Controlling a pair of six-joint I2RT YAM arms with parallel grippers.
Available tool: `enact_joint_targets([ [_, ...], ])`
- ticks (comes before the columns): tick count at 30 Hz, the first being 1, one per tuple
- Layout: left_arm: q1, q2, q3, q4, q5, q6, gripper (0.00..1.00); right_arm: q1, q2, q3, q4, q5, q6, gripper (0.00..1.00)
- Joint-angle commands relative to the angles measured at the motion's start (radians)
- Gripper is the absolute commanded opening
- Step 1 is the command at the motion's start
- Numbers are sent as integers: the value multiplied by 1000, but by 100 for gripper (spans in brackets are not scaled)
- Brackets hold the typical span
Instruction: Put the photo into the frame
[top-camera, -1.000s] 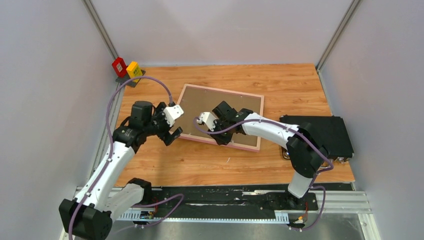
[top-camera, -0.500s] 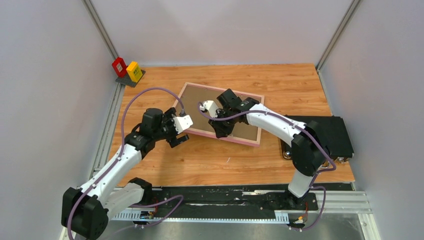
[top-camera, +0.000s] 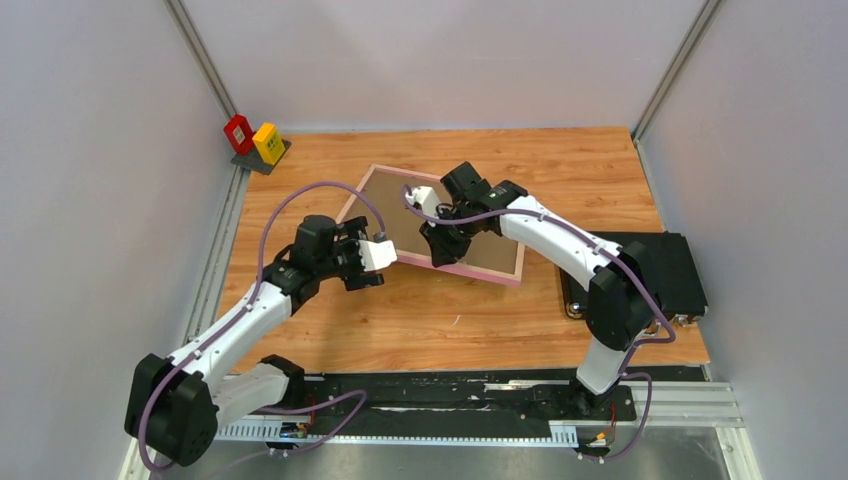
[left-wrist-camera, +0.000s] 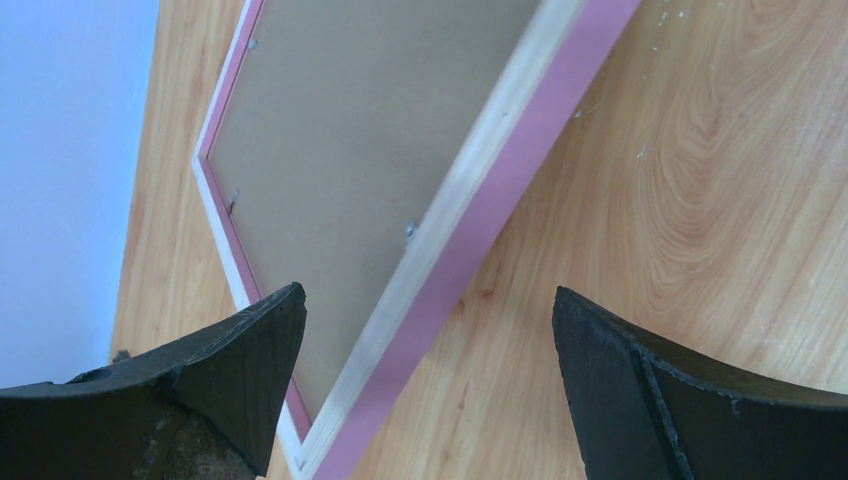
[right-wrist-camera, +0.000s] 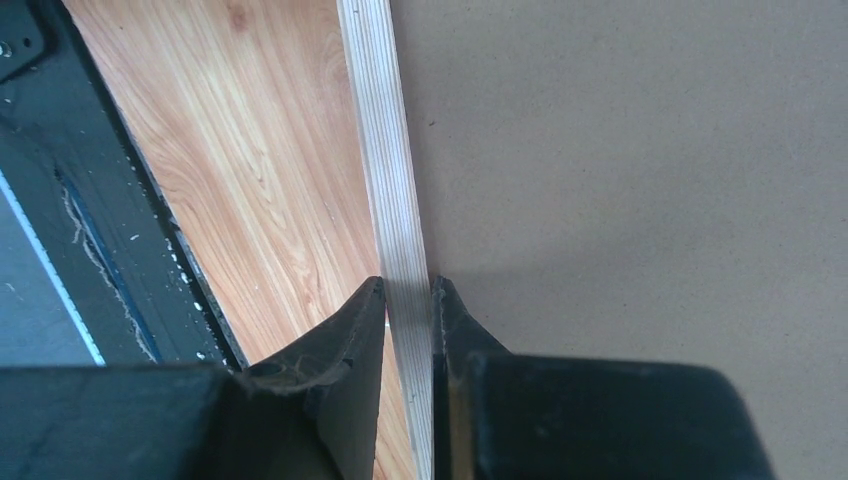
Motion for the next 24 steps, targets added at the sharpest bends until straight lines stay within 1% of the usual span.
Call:
enact_joint_targets([
  [1, -44, 9, -8, 89, -17, 116, 100, -14, -10, 84, -19, -82, 38, 0],
  [5, -87, 32, -13, 128, -66, 154, 100, -20, -11, 96, -37, -91, 38, 0],
  [7, -102, 47, -8, 136, -87, 172, 98, -23, -15, 97, -42, -91, 38, 0],
  [13, -138, 92, -2, 149, -149, 221, 88, -36, -22, 95, -49, -101, 41, 0],
  [17, -153, 112, 3, 166, -186, 216, 78, -38, -21, 94, -53, -105, 42, 0],
  [24, -171, 121, 9, 164, -229, 190, 65, -43, -23, 89, -54, -114, 48, 0],
])
